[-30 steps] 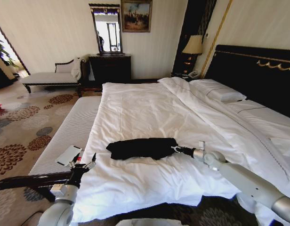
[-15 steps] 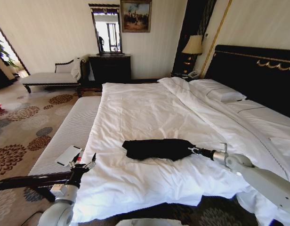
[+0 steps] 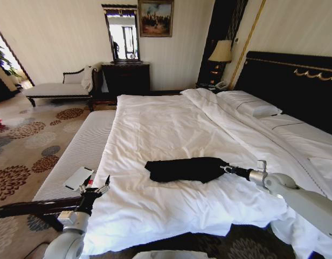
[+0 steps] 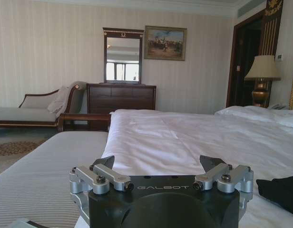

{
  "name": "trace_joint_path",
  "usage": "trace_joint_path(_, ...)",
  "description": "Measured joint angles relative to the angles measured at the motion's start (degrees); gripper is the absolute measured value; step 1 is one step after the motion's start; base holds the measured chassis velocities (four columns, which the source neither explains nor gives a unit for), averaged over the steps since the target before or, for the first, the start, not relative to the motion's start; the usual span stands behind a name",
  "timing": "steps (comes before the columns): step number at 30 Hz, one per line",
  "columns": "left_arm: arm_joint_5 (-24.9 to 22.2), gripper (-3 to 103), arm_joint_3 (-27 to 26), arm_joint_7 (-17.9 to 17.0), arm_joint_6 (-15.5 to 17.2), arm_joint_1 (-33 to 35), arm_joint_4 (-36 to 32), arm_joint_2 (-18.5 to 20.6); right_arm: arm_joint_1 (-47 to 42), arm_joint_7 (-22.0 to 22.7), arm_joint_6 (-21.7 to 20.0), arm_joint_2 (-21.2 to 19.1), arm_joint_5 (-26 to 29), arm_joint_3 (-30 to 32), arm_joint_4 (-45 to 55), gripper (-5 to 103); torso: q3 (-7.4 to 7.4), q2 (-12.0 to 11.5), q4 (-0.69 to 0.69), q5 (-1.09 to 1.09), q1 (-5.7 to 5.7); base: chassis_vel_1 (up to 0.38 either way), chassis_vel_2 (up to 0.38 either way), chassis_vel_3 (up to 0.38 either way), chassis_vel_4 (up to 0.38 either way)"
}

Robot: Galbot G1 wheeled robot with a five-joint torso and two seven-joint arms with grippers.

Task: Fold the clothes on the bed.

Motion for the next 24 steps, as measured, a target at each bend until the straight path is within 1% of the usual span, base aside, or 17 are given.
trace_joint_path(2,0.0,100,0.0,0.0,0.0,0.0,0.0,0.0,-0.02,2.88,0.21,-1.02,0.7,0.66,2.81,6,0.0,0.0,0.01,-0.01,0.0,0.0,0.0,0.0,0.0)
trace_joint_path(3,0.0,100,0.0,0.0,0.0,0.0,0.0,0.0,-0.02,2.88,0.21,-1.02,0.7,0.66,2.81,6,0.0,0.0,0.01,-0.01,0.0,0.0,0.0,0.0,0.0)
trace_joint_path(4,0.0,100,0.0,0.0,0.0,0.0,0.0,0.0,0.15,4.9,0.17,-1.58,1.33,0.87,5.08,6,0.0,0.0,-0.01,-0.02,0.0,0.0,0.0,0.0,0.0)
trace_joint_path(6,0.0,100,0.0,0.0,0.0,0.0,0.0,0.0,0.76,7.81,-0.39,-2.13,2.07,1.0,8.23,6,0.0,0.0,0.0,-0.02,0.0,0.0,0.0,0.0,0.0)
trace_joint_path(8,0.0,100,0.0,0.0,0.0,0.0,0.0,0.0,1.77,12.22,-1.73,-2.55,3.37,0.96,12.24,6,0.0,0.0,0.0,-0.02,0.0,0.0,0.0,0.0,0.0)
trace_joint_path(9,0.0,100,0.0,0.0,0.0,0.0,0.0,0.0,1.77,12.22,-1.73,-2.55,3.37,0.96,12.24,6,0.0,0.0,0.0,-0.02,0.0,0.0,0.0,0.0,0.0)
trace_joint_path(10,0.0,100,0.0,0.01,0.0,0.0,0.0,0.0,2.53,14.56,-2.42,-2.6,3.84,0.7,14.63,6,0.0,0.0,0.01,-0.02,0.0,0.0,0.0,0.0,0.0)
trace_joint_path(11,0.0,100,0.0,0.0,-0.01,0.0,0.0,0.0,3.03,15.74,-2.84,-2.61,4.01,0.41,15.99,6,0.0,0.0,0.01,-0.03,0.0,0.0,0.0,0.0,0.0)
trace_joint_path(12,0.0,100,0.0,0.0,-0.01,0.0,0.0,0.0,3.03,15.74,-2.84,-2.61,4.01,0.41,15.99,6,0.0,0.0,0.01,-0.03,0.0,0.0,0.0,0.0,0.0)
trace_joint_path(14,0.0,100,0.0,0.01,0.0,0.0,0.0,0.0,3.87,17.52,-3.73,-2.61,4.07,-0.2,18.62,6,0.0,0.0,0.01,-0.03,0.0,0.0,0.0,0.0,0.0)
trace_joint_path(16,0.0,100,0.0,0.0,-0.01,0.0,0.0,0.0,4.31,18.68,-3.63,-2.43,3.32,-0.97,20.51,6,0.0,0.0,0.0,-0.02,0.0,0.0,0.0,0.0,0.0)
trace_joint_path(19,0.0,100,0.0,0.0,-0.01,0.0,0.0,0.0,4.49,19.19,-3.91,-2.27,3.35,-1.33,21.78,6,0.0,0.0,-0.01,0.0,0.0,0.0,0.0,0.0,0.0)
trace_joint_path(21,0.0,100,0.0,0.0,-0.01,0.0,0.0,0.0,5.14,21.6,-4.04,-1.24,3.38,-2.15,23.58,6,0.0,0.0,-0.01,-0.02,0.0,0.0,0.0,0.0,0.0)
trace_joint_path(23,0.0,100,0.0,0.0,0.0,0.0,0.0,0.0,5.22,21.84,-4.07,-1.12,3.42,-2.23,23.71,6,0.0,0.0,-0.01,-0.01,0.0,0.0,0.0,0.0,0.0)
trace_joint_path(24,0.0,100,0.0,0.0,-0.01,0.0,0.0,0.0,6.5,24.03,-4.26,0.08,3.63,-3.27,24.91,6,0.0,0.0,0.0,-0.02,0.0,0.0,0.0,0.0,0.0)
